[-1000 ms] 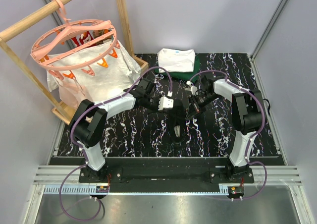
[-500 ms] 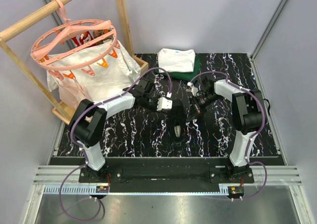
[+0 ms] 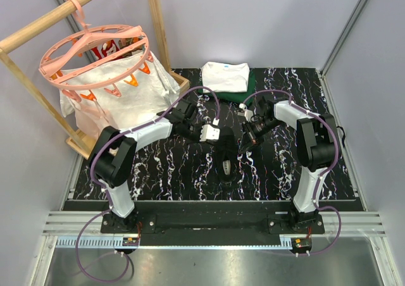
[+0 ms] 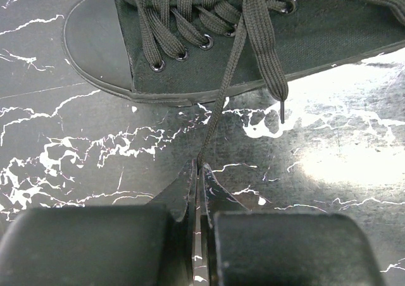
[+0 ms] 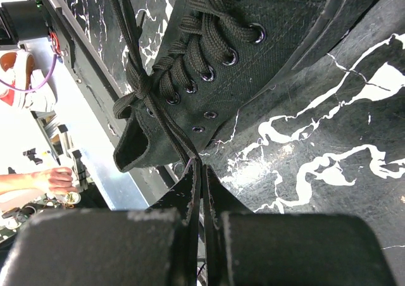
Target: Tie the shoes
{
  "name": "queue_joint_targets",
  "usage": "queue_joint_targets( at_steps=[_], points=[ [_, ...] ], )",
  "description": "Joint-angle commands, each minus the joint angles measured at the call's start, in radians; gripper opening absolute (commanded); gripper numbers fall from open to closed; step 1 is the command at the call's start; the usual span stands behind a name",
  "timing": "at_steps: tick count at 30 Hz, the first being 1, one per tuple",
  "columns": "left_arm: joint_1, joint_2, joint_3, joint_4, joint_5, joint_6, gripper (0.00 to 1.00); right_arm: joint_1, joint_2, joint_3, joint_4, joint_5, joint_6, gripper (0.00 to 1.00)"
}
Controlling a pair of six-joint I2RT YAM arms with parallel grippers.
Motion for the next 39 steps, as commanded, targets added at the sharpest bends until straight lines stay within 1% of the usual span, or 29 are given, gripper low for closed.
queue_joint_targets(
  at_steps=[1, 5, 7, 9, 10, 11, 12, 13, 14, 15, 16, 17, 18, 19, 20, 21, 23, 24, 25, 27, 28, 29, 31, 32, 33, 34, 35, 37, 39],
  points=[
    [0.038, 0.005, 0.026, -0.02, -0.075, 0.033, 0.0, -0.018, -0.005, -0.002, -0.033, 0.063, -0.032, 0.0],
    [0.038, 0.007, 0.032, -0.018, -0.069, 0.037, 0.0, -0.018, 0.015, 0.021, -0.035, 0.033, -0.02, 0.0],
    [0.034, -0.004, 0.041, -0.02, -0.044, 0.036, 0.0, -0.015, 0.023, 0.042, -0.032, 0.008, -0.013, 0.0],
    [0.008, -0.022, 0.049, -0.02, -0.035, 0.031, 0.0, -0.011, 0.021, 0.073, -0.032, -0.026, -0.003, 0.01],
    [-0.002, -0.029, 0.054, -0.02, -0.038, 0.022, 0.03, -0.011, 0.021, 0.083, -0.033, -0.033, 0.0, 0.05],
    [-0.027, -0.036, 0.061, -0.018, -0.043, -0.014, 0.12, -0.006, 0.02, 0.1, -0.033, -0.052, 0.004, 0.13],
    [-0.039, -0.047, 0.073, -0.015, -0.052, -0.039, 0.18, -0.007, 0.015, 0.108, -0.032, -0.059, 0.01, 0.23],
    [-0.048, -0.055, 0.081, -0.009, -0.058, -0.062, 0.26, -0.008, 0.009, 0.117, -0.032, -0.067, 0.014, 0.29],
    [-0.065, -0.073, 0.084, 0.0, -0.066, -0.122, 0.41, -0.006, 0.006, 0.135, -0.033, -0.067, 0.026, 0.34],
    [-0.071, -0.084, 0.09, 0.018, -0.087, -0.15, 0.48, -0.007, -0.009, 0.146, -0.033, -0.069, 0.029, 0.41],
    [-0.076, -0.098, 0.092, 0.029, -0.098, -0.177, 0.52, -0.009, -0.022, 0.155, -0.032, -0.072, 0.033, 0.5],
    [-0.081, -0.127, 0.09, 0.041, -0.113, -0.228, 0.6, -0.009, -0.034, 0.175, -0.03, -0.075, 0.038, 0.52],
    [-0.082, -0.142, 0.093, 0.058, -0.119, -0.251, 0.64, -0.011, -0.058, 0.186, -0.029, -0.076, 0.043, 0.54],
    [-0.082, -0.157, 0.098, 0.058, -0.127, -0.272, 0.73, -0.015, -0.071, 0.195, -0.023, -0.078, 0.049, 0.6],
    [-0.082, -0.188, 0.112, 0.065, -0.15, -0.333, 0.81, -0.018, -0.083, 0.212, -0.018, -0.078, 0.064, 0.64],
    [-0.082, -0.2, 0.124, 0.065, -0.161, -0.361, 0.85, -0.023, -0.112, 0.218, -0.004, -0.078, 0.072, 0.67],
    [-0.082, -0.24, 0.167, 0.034, -0.171, -0.432, 0.99, -0.038, -0.141, 0.232, 0.016, -0.067, 0.098, 0.72],
    [-0.082, -0.251, 0.184, 0.023, -0.175, -0.459, 0.99, -0.044, -0.175, 0.234, 0.04, -0.061, 0.109, 0.74],
    [-0.082, -0.26, 0.202, 0.003, -0.176, -0.487, 0.99, -0.049, -0.195, 0.234, 0.056, -0.041, 0.118, 0.8],
    [-0.082, -0.276, 0.251, -0.055, -0.179, -0.559, 0.99, -0.069, -0.262, 0.22, 0.107, -0.018, 0.152, 0.86],
    [-0.082, -0.28, 0.259, -0.053, -0.205, -0.61, 0.99, -0.075, -0.287, 0.209, 0.125, 0.009, 0.162, 0.93],
    [-0.082, -0.285, 0.277, -0.084, -0.257, -0.712, 0.99, -0.083, -0.313, 0.18, 0.14, 0.025, 0.176, 0.99],
    [-0.081, -0.286, 0.299, -0.135, -0.296, -0.781, 0.99, -0.086, -0.391, 0.119, 0.178, 0.084, 0.179, 1.0],
    [-0.081, -0.295, 0.295, -0.162, -0.341, -0.849, 0.99, -0.087, -0.449, 0.093, 0.192, 0.104, 0.184, 1.0],
    [-0.081, -0.302, 0.284, -0.176, -0.366, -0.874, 0.99, -0.087, -0.479, 0.062, 0.223, 0.15, 0.188, 1.0],
    [-0.081, -0.311, 0.275, -0.193, -0.382, -0.906, 0.99, -0.087, -0.511, -0.005, 0.238, 0.173, 0.199, 1.0],
    [-0.079, -0.322, 0.246, -0.216, -0.414, -0.92, 0.99, -0.087, -0.569, -0.04, 0.25, 0.196, 0.217, 1.0],
    [-0.081, -0.363, 0.201, -0.225, -0.44, -0.944, 0.99, -0.089, -0.624, -0.138, 0.269, 0.247, 0.233, 1.0],
    [-0.081, -0.398, 0.118, -0.225, -0.461, -0.946, 0.99, -0.093, -0.699, -0.2, 0.269, 0.282, 0.228, 1.0]
  ],
)
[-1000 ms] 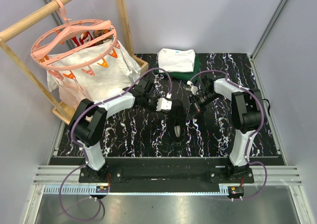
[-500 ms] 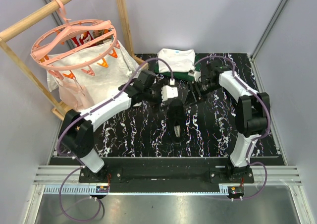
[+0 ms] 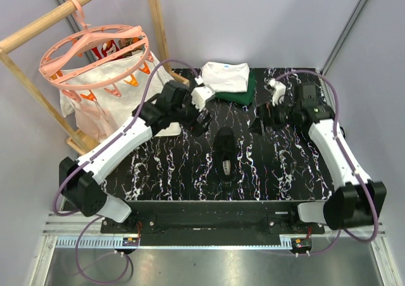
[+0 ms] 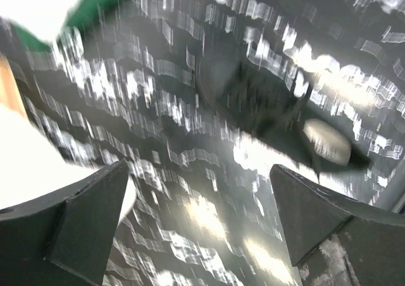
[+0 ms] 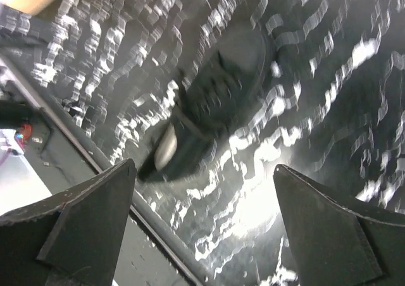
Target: Tie the shoes
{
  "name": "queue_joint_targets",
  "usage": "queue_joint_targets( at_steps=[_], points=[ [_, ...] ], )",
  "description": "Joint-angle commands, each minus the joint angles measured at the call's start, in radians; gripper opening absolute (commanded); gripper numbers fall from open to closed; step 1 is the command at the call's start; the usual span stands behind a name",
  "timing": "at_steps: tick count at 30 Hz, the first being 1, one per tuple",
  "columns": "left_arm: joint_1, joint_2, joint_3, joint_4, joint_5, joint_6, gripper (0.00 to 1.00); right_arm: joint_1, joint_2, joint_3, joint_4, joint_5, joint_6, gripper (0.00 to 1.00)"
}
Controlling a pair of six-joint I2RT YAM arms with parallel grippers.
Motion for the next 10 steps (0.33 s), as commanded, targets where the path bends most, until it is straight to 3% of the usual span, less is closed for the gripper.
queue_joint_targets(
  at_steps=[1, 4, 10],
  points=[
    [0.003, -0.115, -0.157, -0.069, -0.114, -0.118, 0.99, -0.005, -0.115, -0.171, 0.042, 0.14, 0.025, 1.0],
    [0.006, -0.156, -0.248, -0.059, -0.152, -0.124, 0.99, -0.005, -0.186, -0.239, 0.043, 0.154, 0.014, 1.0],
    [0.043, -0.192, -0.316, -0.029, -0.117, -0.176, 0.99, -0.005, -0.18, -0.258, 0.077, 0.148, 0.022, 1.0]
  ],
)
